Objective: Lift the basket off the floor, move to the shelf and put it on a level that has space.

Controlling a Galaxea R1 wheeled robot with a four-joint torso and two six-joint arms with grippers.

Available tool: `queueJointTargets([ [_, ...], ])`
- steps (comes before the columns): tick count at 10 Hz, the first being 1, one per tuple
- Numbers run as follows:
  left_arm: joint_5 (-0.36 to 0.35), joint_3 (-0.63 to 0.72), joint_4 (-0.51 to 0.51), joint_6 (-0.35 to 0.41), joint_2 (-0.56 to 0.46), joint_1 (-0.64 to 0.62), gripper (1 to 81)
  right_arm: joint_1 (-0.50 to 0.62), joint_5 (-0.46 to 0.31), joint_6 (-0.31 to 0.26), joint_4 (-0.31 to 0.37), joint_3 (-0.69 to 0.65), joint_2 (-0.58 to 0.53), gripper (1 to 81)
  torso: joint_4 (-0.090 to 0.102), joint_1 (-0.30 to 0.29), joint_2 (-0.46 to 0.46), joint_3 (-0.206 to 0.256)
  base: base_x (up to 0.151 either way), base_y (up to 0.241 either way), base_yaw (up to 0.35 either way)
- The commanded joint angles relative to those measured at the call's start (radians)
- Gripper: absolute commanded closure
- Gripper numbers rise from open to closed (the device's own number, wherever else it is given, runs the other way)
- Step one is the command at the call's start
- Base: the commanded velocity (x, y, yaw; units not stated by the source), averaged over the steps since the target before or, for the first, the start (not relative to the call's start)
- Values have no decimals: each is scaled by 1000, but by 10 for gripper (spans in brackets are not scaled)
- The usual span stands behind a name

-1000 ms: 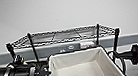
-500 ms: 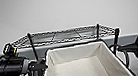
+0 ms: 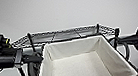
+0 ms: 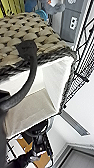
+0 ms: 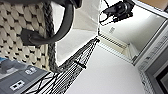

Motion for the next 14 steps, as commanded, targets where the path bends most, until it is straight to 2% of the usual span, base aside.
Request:
queueJointTargets([
  [1,17,-99,-57,12,46,-185,811,164,16,37,13,-50,41,811,0,0,0,0,0,0,0],
  [6,55,-216,-140,12,159,-302,811,316,-53,139,10,-141,93,811,0,0,0,0,0,0,0],
  [9,97,-288,-174,12,204,-376,811,385,-85,182,9,-205,147,811,0,0,0,0,0,0,0],
  [12,114,-378,-183,12,260,-411,811,430,-95,201,10,-277,199,811,0,0,0,0,0,0,0],
  [14,134,-441,-179,13,296,-413,811,463,-131,210,10,-339,241,811,0,0,0,0,0,0,0],
])
